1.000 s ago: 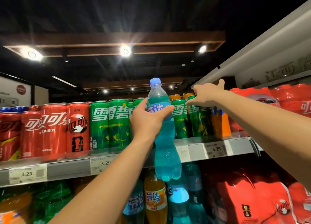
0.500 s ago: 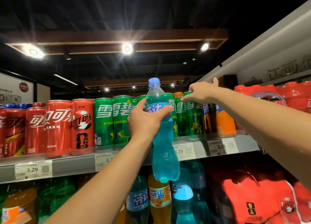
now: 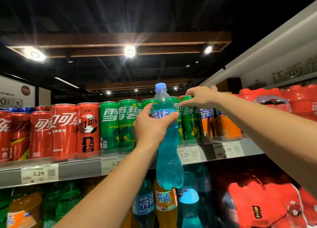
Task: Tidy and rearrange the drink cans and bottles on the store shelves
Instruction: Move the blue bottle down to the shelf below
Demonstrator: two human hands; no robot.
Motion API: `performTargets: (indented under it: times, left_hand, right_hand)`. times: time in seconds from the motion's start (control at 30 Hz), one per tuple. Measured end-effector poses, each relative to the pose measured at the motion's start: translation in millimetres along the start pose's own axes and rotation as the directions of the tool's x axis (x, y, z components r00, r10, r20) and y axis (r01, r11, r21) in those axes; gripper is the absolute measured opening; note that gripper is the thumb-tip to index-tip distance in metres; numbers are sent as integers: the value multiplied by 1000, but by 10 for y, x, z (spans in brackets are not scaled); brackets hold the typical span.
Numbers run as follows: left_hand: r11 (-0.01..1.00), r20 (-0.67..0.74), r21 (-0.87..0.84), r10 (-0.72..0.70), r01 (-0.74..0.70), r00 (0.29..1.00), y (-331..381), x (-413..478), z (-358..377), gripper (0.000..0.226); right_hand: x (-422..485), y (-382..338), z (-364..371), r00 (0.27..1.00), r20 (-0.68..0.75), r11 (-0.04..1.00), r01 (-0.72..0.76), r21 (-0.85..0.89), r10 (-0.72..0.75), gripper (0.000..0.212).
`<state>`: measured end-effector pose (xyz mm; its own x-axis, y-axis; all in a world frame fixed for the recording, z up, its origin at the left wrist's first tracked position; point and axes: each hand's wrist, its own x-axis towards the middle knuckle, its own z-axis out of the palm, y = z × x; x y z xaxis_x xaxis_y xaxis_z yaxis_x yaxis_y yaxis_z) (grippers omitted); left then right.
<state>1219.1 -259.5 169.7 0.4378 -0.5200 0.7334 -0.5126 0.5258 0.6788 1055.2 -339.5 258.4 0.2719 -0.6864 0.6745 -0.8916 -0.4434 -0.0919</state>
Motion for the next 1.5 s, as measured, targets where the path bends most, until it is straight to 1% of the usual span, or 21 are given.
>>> performTargets:
  times: [0.1,0.27,0.33,0.37,0.47,0.5,0.57,0.67,0.73,0.77,0.87,0.93,0.97,1.03,1.1,1.27,1.37,1.4,1.43,1.5]
  left_hand:
    - [1000,13,8,4,-4,1000,-11,-16,-3,90]
    - [1000,10,11,-8,7,1000,-16,-38,17,95]
    - [1000,14,22,-5,4,1000,1,-64,22,94]
    - [1000,18,21,-5,4,1000,10,-79,22,93]
    - [1000,32,12,3,-3,999,52,-138,11,82]
    - [1000,37,0,6,-6,999,65,-160,13,78]
    - [1000,35,-22,10,-9,999,105,-217,15,74]
    - [999,25,-33,-15,16,1000,153,-321,37,77]
    - [999,14,-32,-29,29,999,179,-389,46,91]
    - [999,16,-26,-25,26,1000,189,-416,48,94]
    - [1000,28,-8,-21,22,999,231,-486,45,89]
    - [999,32,-24,-45,45,998,261,-522,39,87]
    - [998,34,-40,-55,57,998,281,-549,37,83]
    - [995,43,-66,-68,71,997,294,-584,26,68]
    - [994,65,-79,-75,80,995,307,-628,5,62]
    - [986,125,-119,-100,115,987,275,-770,-39,72]
    - [979,179,-143,-121,148,976,231,-836,-47,84]
    - [976,202,-149,-130,162,971,216,-869,-61,84]
    - [972,227,-159,-136,175,964,192,-894,-73,77]
    - [966,274,-174,-138,191,952,148,-951,-108,53]
  right_hand:
    - [-22,5,45,1000,-3,999,8,33,-8,51]
    - [-56,38,129,1000,5,994,-12,105,12,60]
    - [-86,13,133,999,-38,992,-22,126,27,66]
    - [-106,-11,124,995,-94,989,-17,148,31,65]
    - [-230,-98,68,965,-257,944,35,329,54,56]
    - [-291,-120,64,958,-280,918,58,392,59,50]
    - [-421,-139,79,958,-283,878,107,467,33,37]
    - [-629,-142,127,974,-227,827,147,542,-25,33]
    - [-758,-138,139,978,-198,805,164,570,-59,33]
    - [-816,-130,146,980,-186,793,168,585,-70,34]
    - [-978,-110,145,986,-130,732,167,660,-107,36]
    - [-1093,-120,135,987,-83,656,152,739,-135,37]
    - [-1164,-126,128,987,-58,605,137,785,-148,39]
    - [-1289,-134,134,983,5,505,90,858,-185,49]
    - [-1408,-124,171,974,74,458,34,889,-216,52]
    - [-1671,-98,387,937,245,396,-132,909,-250,60]
    - [-1813,-190,510,937,275,397,-174,901,-214,53]
    - [-1858,-223,545,941,277,383,-187,904,-194,51]
    - [-1891,-245,587,946,276,374,-197,906,-170,52]
    - [-1964,-276,641,951,279,363,-214,907,-136,59]
